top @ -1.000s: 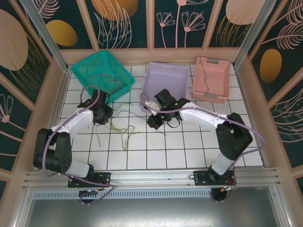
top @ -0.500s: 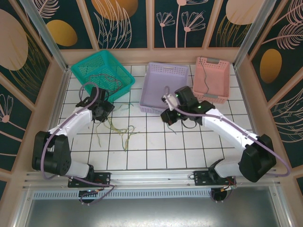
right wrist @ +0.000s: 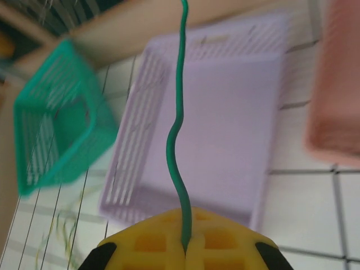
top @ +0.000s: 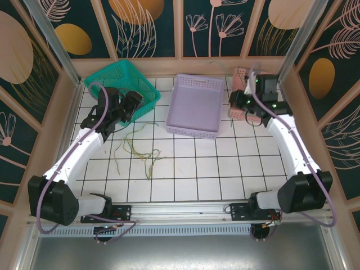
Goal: Untangle the cables
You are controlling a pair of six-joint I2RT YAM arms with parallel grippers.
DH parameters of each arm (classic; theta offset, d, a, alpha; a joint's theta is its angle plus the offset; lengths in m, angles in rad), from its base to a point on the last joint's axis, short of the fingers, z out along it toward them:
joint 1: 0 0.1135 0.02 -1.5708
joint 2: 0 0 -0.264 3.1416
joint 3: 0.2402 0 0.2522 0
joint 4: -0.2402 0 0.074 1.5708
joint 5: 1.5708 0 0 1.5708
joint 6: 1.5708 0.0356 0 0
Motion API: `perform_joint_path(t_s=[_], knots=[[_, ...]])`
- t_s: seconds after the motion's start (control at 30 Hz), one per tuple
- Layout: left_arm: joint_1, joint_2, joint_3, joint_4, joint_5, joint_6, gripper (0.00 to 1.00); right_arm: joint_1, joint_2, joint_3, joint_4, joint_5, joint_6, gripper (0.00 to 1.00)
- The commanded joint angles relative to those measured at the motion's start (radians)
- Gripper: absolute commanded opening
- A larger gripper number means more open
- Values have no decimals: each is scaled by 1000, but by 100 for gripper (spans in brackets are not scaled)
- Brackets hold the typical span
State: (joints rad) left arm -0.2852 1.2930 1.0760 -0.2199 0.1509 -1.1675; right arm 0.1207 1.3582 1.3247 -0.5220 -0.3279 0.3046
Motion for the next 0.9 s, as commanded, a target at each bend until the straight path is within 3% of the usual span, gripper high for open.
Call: perform_joint_path(t_s=[0.0, 0.17, 0.37, 0.5, 0.63, 0.87], knots=[[-41, -3, 43, 88, 53, -12, 62, -61, 78, 118, -74, 192, 63, 0], [-81, -17, 55, 122, 50, 4, 59, -152, 193, 170, 20, 294, 27, 0], [-87, -59, 27, 111, 54, 12, 58, -192, 370, 218, 95, 455, -193, 0], [-88, -91, -8, 109, 50, 2, 58, -214, 442, 182, 226, 416, -286, 0], [-88, -113, -24, 92, 43, 2, 57, -216, 537, 232, 184, 405, -312, 0], [-88, -136, -51, 85, 27, -8, 57, -217, 470, 52, 279, 369, -286, 0]])
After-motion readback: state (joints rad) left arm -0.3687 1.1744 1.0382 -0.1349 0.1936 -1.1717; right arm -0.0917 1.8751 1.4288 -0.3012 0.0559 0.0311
